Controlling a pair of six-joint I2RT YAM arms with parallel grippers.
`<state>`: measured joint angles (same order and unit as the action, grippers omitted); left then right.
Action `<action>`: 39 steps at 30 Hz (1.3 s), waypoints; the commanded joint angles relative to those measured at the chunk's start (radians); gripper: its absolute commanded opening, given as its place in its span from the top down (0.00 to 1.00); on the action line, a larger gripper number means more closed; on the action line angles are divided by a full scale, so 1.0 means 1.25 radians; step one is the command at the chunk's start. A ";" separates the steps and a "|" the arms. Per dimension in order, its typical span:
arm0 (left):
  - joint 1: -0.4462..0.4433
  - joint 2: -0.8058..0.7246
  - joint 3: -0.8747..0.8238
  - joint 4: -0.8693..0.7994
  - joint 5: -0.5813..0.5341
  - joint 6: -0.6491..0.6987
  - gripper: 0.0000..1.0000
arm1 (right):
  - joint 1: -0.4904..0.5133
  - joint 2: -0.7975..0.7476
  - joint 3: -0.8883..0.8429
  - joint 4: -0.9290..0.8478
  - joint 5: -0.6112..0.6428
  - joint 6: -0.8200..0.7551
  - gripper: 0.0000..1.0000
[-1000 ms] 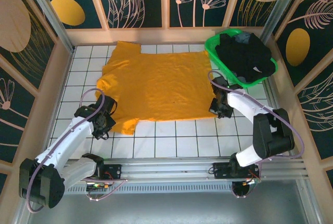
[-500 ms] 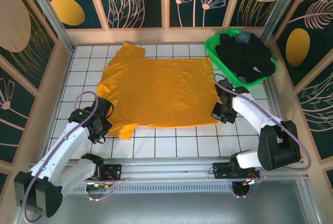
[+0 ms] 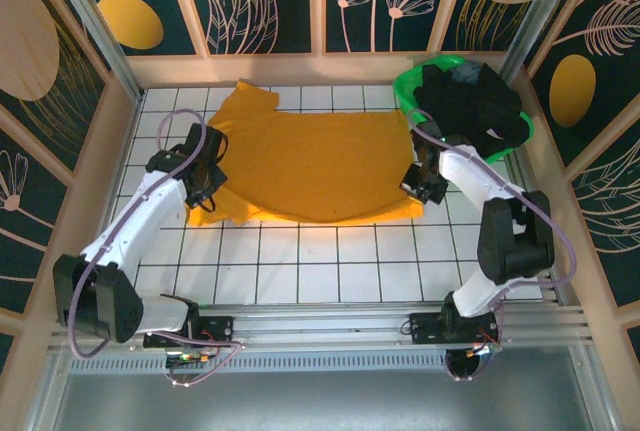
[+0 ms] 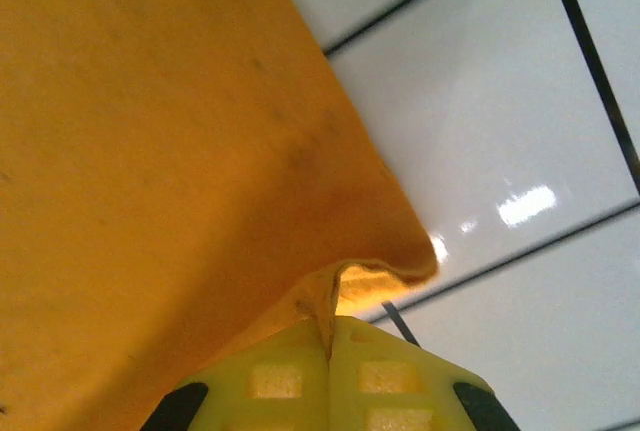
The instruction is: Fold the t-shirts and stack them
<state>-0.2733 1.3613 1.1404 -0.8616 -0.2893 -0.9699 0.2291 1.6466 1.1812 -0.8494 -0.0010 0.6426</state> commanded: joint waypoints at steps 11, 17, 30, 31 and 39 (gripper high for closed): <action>0.035 0.178 0.109 0.136 -0.064 0.123 1.00 | -0.030 0.166 0.182 0.028 0.043 -0.007 1.00; 0.037 0.235 0.135 0.158 -0.071 0.148 1.00 | -0.042 0.194 0.190 0.040 0.040 -0.006 1.00; 0.050 0.302 0.159 0.164 -0.118 0.186 1.00 | -0.044 0.241 0.231 0.056 0.025 -0.012 1.00; 0.050 0.303 0.158 0.166 -0.119 0.190 1.00 | -0.044 0.244 0.234 0.056 0.025 -0.013 1.00; 0.054 0.335 0.168 0.200 -0.120 0.206 1.00 | -0.048 0.281 0.272 0.062 0.035 -0.029 1.00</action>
<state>-0.2146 1.7580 1.3167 -0.6479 -0.4149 -0.7410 0.1818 1.9739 1.4868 -0.7799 0.0257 0.6308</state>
